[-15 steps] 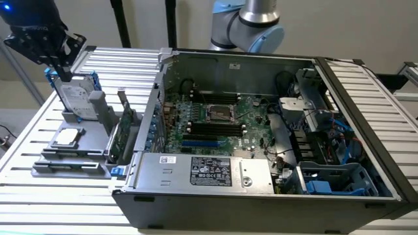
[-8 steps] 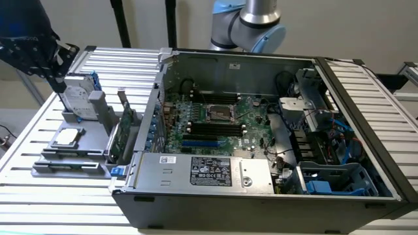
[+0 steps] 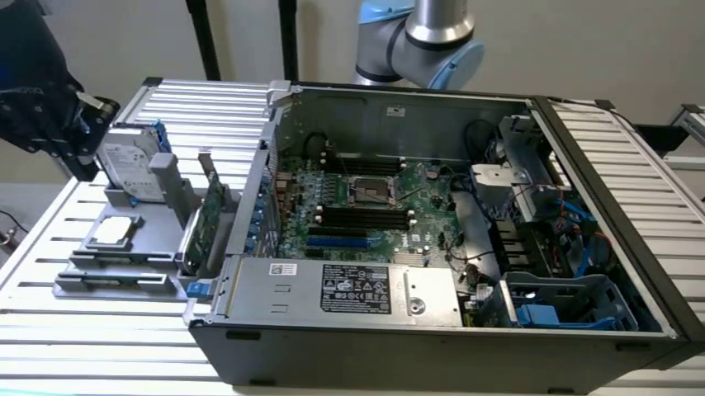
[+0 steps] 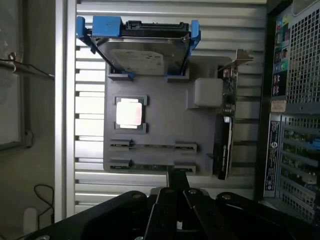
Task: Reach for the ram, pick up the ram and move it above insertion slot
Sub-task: 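Reach for the ram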
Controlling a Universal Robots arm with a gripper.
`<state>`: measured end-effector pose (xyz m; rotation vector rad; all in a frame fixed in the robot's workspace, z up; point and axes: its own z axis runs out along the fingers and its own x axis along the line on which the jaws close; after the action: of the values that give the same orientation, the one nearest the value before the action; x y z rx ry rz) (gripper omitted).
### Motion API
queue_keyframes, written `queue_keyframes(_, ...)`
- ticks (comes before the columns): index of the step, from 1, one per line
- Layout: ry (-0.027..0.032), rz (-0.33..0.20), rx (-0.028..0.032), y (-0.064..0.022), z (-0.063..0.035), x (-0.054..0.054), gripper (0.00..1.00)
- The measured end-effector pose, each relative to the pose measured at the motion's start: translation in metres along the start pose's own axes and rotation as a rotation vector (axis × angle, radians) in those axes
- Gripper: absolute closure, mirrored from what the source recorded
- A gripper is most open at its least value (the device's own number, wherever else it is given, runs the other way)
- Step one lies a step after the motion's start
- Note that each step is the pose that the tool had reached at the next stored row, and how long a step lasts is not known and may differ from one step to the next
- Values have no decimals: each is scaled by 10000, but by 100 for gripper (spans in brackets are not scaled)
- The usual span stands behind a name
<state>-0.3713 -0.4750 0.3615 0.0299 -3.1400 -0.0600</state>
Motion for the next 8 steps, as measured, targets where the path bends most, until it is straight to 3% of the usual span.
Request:
queue_keyframes(2, -1, -1, 1, -56, 16, 14, 89)
queue_keyframes(8, 7, -149, -1, -65, 20, 22, 89)
